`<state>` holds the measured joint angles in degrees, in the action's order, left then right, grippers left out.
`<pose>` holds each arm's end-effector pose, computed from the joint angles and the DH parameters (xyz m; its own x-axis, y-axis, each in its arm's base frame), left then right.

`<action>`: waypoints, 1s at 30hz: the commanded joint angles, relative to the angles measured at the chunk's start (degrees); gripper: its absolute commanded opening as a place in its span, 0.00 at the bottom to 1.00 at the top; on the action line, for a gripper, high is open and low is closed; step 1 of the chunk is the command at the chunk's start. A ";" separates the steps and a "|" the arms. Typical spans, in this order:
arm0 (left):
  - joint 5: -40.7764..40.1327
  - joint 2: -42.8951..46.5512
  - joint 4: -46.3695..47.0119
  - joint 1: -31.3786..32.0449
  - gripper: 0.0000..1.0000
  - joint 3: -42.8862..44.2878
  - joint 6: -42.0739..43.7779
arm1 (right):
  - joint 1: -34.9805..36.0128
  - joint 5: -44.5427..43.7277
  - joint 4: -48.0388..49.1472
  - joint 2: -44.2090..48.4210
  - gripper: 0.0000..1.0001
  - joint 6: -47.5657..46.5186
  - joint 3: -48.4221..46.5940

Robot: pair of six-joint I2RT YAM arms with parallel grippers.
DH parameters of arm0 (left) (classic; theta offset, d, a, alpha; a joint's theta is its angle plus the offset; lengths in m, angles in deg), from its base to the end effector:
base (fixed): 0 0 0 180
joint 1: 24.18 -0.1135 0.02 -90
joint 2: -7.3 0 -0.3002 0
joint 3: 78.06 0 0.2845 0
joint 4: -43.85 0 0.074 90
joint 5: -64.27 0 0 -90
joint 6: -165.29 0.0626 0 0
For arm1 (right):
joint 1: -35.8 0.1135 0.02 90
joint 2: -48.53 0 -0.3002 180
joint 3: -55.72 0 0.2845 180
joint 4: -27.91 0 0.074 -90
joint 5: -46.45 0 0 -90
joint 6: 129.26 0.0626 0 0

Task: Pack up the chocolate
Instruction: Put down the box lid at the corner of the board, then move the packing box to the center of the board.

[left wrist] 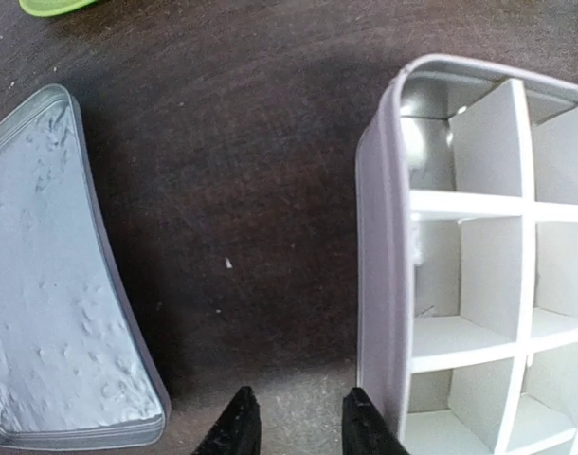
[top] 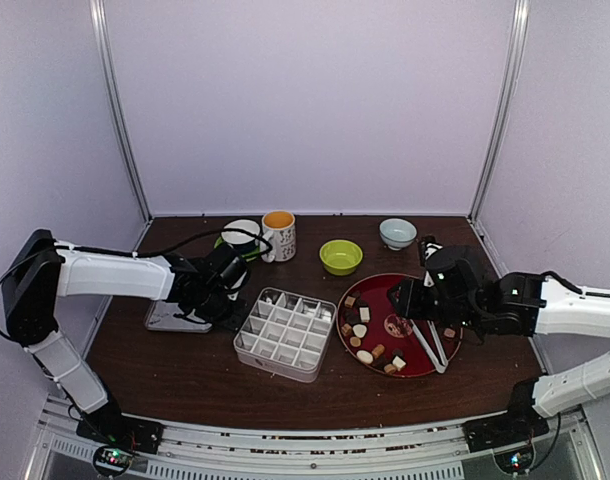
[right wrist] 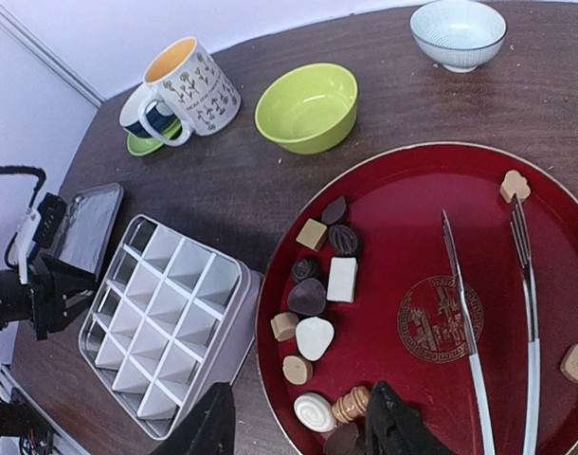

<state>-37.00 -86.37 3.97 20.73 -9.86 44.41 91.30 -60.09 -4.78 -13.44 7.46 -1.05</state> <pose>0.2583 -0.2402 0.1677 -0.8782 0.1647 -0.4491 0.2143 0.9748 -0.0616 0.1665 0.2108 0.2704 -0.7210 0.1831 -0.6683 -0.2011 0.8676 0.4547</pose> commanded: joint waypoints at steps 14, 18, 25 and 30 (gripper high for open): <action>20.36 1.68 17.09 0.60 0.35 -7.13 -6.21 | -0.25 4.09 -3.05 -3.41 0.50 -1.41 -2.78; 20.53 2.04 18.28 2.21 0.35 -6.79 -7.77 | -0.27 3.00 -3.84 -2.95 0.51 -1.74 -3.15; 11.46 8.42 12.08 2.21 0.39 -6.19 -6.59 | -0.36 0.57 -7.12 -1.70 0.51 -3.05 -3.85; 6.22 15.21 9.18 2.05 0.41 -6.12 -4.56 | -0.58 -1.31 -8.82 -1.06 0.51 -4.98 -4.02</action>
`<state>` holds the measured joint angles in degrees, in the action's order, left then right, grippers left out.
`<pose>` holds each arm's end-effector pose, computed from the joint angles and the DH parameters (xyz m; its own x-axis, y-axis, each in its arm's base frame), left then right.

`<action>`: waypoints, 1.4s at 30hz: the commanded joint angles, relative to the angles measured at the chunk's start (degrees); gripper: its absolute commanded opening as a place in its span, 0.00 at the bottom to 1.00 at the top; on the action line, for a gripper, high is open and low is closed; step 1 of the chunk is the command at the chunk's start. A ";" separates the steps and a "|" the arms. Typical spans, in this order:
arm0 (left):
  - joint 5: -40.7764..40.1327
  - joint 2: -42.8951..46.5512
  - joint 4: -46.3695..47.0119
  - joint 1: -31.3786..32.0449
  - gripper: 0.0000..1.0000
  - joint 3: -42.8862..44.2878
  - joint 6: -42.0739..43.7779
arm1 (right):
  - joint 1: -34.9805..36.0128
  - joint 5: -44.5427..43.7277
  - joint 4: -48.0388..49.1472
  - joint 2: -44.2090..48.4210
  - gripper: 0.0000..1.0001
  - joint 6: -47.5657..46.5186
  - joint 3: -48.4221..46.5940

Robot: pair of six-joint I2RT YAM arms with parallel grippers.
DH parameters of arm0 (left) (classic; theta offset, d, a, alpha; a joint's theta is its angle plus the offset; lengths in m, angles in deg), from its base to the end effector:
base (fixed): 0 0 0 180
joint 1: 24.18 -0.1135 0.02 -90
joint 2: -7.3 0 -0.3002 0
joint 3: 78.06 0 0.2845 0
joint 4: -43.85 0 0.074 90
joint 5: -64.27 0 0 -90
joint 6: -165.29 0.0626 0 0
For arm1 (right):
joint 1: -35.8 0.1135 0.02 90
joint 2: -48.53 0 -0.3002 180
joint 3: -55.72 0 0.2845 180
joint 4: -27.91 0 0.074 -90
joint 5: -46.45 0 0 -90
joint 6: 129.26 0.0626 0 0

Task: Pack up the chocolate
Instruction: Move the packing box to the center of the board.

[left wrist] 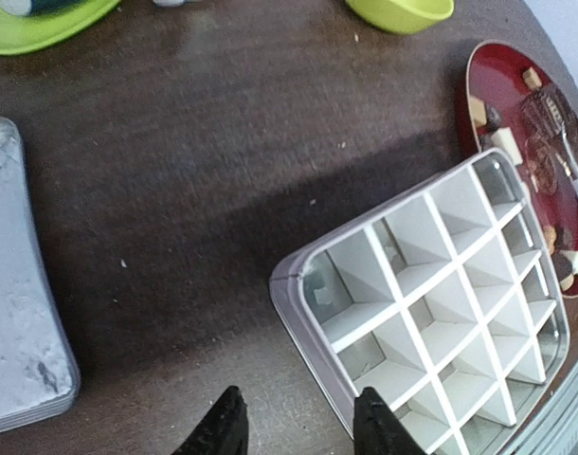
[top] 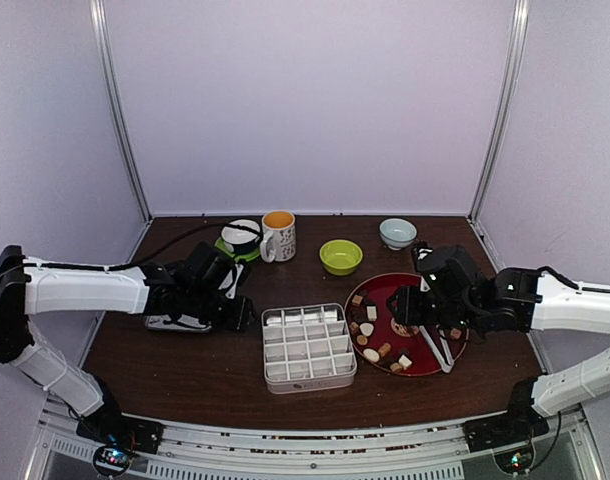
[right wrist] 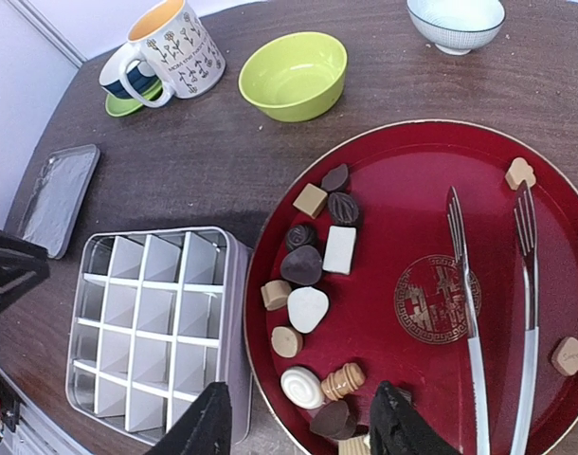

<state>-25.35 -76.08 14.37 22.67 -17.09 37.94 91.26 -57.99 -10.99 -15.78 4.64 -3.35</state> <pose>0.2272 -0.2430 0.1958 -0.8721 0.0432 -0.4875 0.2557 0.8895 -0.3786 0.1658 0.2134 0.2643 -0.7673 0.0696 -0.6375 -0.2279 0.8996 0.3725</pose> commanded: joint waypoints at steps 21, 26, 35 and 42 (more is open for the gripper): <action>9.01 -2.82 8.68 -0.84 0.51 1.75 -2.13 | -3.92 5.19 -8.28 -7.79 0.51 -4.89 -1.14; 9.29 -5.17 10.37 -2.20 0.48 0.53 -3.11 | -4.07 9.09 -5.98 -13.17 0.43 -7.15 -3.09; 11.60 -8.76 14.30 -3.27 0.44 0.34 -4.29 | -2.21 17.64 2.01 -22.43 0.00 -7.78 -5.19; 14.36 -10.87 16.31 -4.27 0.27 1.21 -5.34 | -0.99 17.75 3.37 -28.74 0.00 -7.57 -8.11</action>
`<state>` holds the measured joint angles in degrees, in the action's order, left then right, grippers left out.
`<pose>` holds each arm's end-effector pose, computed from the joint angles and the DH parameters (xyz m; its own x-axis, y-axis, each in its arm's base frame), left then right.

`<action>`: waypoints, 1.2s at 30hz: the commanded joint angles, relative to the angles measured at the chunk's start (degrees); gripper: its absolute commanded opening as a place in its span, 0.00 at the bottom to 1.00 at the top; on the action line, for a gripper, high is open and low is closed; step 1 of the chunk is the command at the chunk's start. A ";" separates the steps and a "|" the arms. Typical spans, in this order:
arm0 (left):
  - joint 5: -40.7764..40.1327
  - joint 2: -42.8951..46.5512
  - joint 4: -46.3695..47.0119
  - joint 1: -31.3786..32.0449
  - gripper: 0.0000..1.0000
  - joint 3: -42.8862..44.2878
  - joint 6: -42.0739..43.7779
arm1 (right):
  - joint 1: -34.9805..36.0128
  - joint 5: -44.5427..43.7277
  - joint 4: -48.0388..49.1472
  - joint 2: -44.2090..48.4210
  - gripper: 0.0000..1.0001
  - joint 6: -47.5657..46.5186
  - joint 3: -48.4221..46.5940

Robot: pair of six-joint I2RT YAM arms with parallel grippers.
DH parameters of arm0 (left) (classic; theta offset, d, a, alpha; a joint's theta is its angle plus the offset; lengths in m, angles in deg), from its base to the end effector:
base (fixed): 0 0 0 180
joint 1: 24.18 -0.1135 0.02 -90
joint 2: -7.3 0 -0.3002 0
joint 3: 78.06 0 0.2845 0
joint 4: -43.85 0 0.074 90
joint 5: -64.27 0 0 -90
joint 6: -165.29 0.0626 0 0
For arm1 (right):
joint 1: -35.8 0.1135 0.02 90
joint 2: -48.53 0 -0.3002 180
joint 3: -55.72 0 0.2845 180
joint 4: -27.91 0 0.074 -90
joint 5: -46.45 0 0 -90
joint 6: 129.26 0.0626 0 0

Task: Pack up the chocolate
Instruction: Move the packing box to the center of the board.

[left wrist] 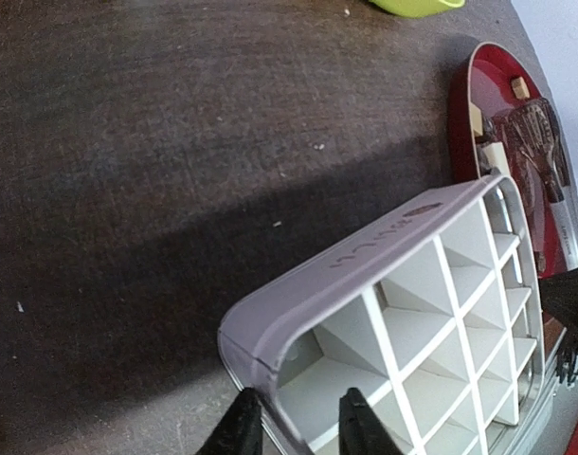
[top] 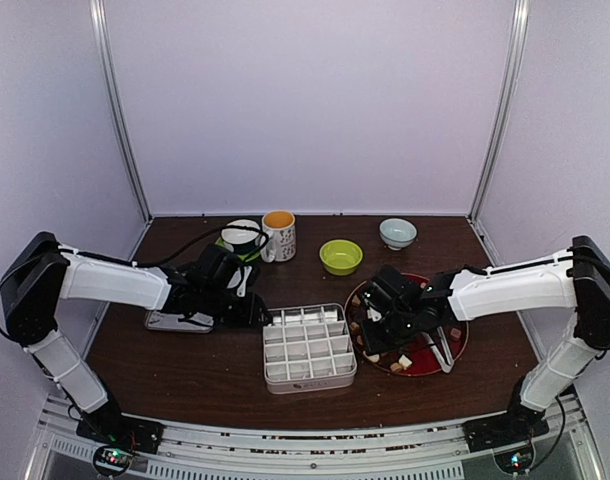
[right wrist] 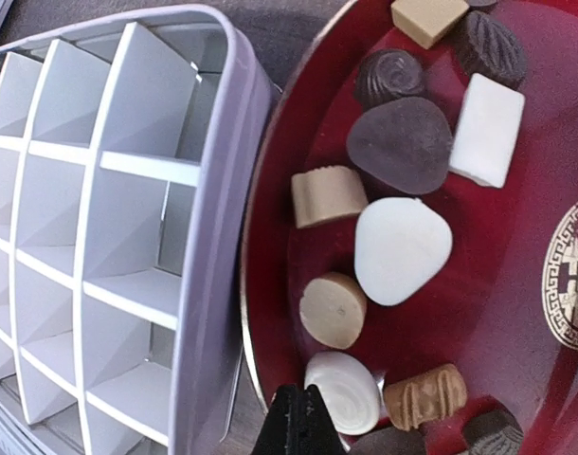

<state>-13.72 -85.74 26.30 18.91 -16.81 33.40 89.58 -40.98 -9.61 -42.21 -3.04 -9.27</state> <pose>0.2583 -0.2594 0.1608 -0.9247 -0.0293 -0.3796 0.2012 0.8088 -0.5526 0.1995 0.2772 0.1681 -0.9090 -0.2421 -0.3392 -0.3480 0.8889 0.2981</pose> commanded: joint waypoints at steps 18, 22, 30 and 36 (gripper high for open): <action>-2.08 -1.69 -1.65 -3.96 0.27 6.16 0.72 | 2.06 2.42 5.14 -6.45 0.00 1.44 -2.55; -2.72 0.59 -1.88 -4.48 0.37 5.54 1.48 | 2.47 3.40 6.31 -6.96 0.00 2.07 -2.97; -5.28 13.28 -4.08 -8.11 0.76 1.01 6.33 | 3.24 5.62 8.47 -7.28 0.00 2.21 -3.85; -5.65 20.56 -8.19 -13.84 0.98 -1.53 11.25 | 3.10 -0.67 3.72 -5.07 0.00 1.35 -5.61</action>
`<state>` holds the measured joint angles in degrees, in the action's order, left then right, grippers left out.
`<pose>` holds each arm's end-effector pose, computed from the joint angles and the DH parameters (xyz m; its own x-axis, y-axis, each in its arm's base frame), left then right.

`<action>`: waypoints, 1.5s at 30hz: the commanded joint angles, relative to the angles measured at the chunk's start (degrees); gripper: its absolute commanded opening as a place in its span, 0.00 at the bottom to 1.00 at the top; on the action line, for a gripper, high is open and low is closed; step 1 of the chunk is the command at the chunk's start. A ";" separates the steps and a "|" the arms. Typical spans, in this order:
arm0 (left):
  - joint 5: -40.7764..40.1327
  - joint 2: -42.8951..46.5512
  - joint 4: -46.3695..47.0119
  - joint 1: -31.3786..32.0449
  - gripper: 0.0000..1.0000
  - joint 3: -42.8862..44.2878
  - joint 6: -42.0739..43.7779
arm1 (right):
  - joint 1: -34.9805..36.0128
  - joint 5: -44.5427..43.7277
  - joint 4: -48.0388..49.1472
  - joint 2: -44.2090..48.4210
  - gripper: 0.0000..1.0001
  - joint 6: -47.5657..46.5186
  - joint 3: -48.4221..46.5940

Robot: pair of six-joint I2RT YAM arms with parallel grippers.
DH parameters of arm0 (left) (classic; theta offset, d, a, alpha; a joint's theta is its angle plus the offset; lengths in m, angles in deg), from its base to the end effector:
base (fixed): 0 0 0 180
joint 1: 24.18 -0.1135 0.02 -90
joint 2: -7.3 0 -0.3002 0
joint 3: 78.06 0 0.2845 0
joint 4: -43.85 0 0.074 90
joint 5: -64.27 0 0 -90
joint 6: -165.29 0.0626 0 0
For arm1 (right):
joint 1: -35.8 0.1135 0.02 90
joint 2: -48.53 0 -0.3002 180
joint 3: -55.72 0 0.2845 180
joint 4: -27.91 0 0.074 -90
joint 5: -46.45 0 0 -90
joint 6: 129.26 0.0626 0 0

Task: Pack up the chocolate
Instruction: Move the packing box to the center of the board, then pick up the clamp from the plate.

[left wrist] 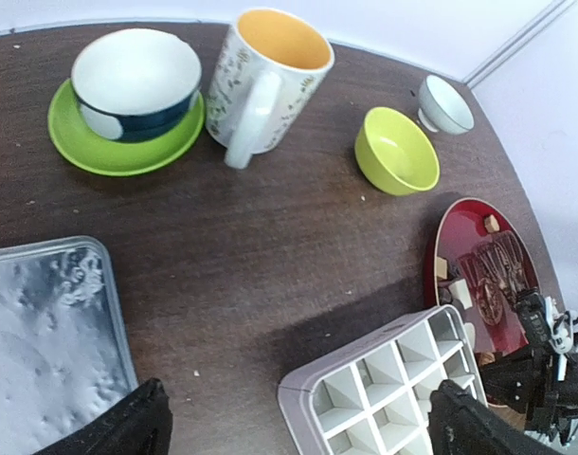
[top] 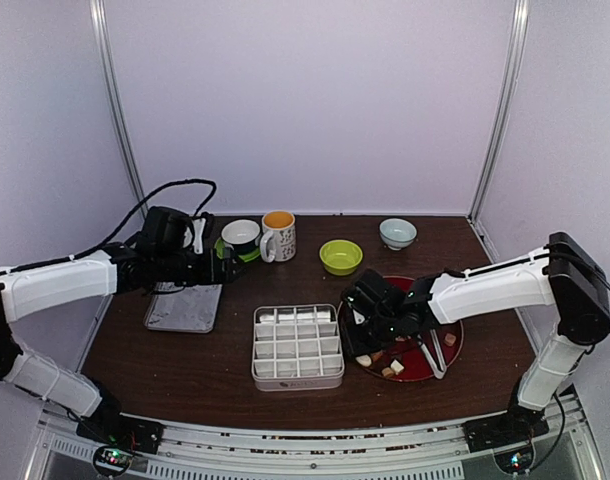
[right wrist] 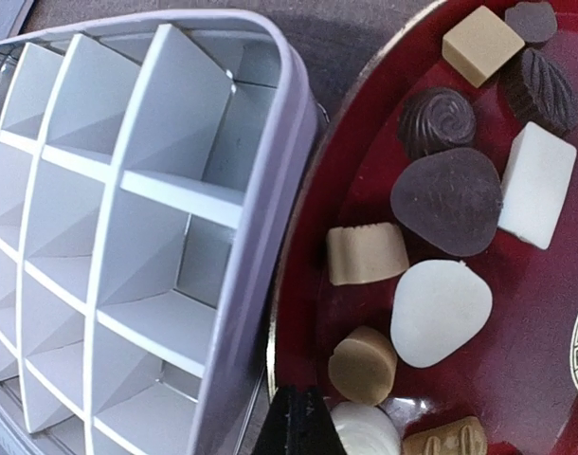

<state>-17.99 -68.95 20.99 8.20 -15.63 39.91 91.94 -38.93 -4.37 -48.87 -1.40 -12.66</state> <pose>0.2776 -0.1860 0.2559 -0.7714 -0.1902 -0.6073 0.2149 0.8203 -0.5299 0.2036 0.3125 0.1535 -0.9071 -0.2539 -0.3358 -0.3706 0.8601 0.3505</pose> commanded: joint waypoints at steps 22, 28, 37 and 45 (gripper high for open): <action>-29.84 21.33 18.49 -17.15 0.96 -20.86 24.66 | -2.13 -16.40 -12.51 23.50 0.13 -1.23 5.06; -33.80 16.59 27.22 -19.40 0.98 -22.34 29.29 | -4.08 -17.52 -14.22 29.86 0.33 -1.34 8.69; -26.90 13.78 34.38 -25.11 0.98 -22.82 32.45 | -6.21 -17.45 -15.31 35.99 0.69 -0.70 12.06; -23.12 8.41 48.02 -27.50 0.98 -27.71 35.34 | -9.19 -16.49 -12.44 35.44 0.89 -4.42 11.71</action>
<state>-44.61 -58.37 57.84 -18.37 -40.83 72.89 84.75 -55.34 -18.75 -13.11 -3.34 -0.64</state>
